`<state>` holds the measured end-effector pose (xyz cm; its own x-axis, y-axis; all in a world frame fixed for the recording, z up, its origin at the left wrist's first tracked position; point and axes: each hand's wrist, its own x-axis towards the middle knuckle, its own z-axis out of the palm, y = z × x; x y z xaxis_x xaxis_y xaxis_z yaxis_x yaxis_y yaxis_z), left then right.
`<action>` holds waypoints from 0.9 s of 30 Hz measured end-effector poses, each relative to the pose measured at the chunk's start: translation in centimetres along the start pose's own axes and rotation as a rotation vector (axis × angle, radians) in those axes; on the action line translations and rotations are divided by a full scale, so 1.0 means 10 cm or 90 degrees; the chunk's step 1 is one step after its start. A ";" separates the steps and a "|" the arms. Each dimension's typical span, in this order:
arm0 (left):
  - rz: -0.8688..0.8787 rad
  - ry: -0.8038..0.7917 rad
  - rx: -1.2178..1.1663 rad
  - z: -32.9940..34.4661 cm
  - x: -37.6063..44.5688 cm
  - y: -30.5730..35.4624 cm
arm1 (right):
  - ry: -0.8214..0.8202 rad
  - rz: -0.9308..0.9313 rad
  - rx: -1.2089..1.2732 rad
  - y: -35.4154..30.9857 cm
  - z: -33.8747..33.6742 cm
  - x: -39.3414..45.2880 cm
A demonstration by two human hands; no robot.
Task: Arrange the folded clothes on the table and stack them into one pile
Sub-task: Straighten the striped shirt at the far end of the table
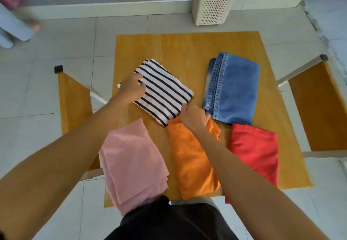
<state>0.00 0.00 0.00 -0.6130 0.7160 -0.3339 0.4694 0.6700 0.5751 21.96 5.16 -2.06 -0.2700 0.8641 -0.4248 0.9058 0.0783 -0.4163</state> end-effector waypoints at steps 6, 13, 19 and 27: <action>-0.079 0.020 -0.024 -0.05 0.46 -0.12 | -0.062 0.082 0.073 -0.27 0.03 0.25; -0.204 0.084 -0.097 0.08 0.42 -0.41 | -0.063 0.184 0.363 -0.43 0.12 0.65; -0.275 0.003 -0.170 0.01 0.50 -0.63 | -0.048 0.077 0.364 -0.61 0.14 0.98; -0.177 0.160 -0.199 -0.56 1.36 -0.50 | -0.054 -0.089 0.393 -1.46 -0.25 1.94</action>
<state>-14.25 5.29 -3.31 -0.8408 0.4233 -0.3376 0.0770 0.7107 0.6993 4.29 22.03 -2.18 -0.4201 0.8220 -0.3846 0.5124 -0.1349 -0.8481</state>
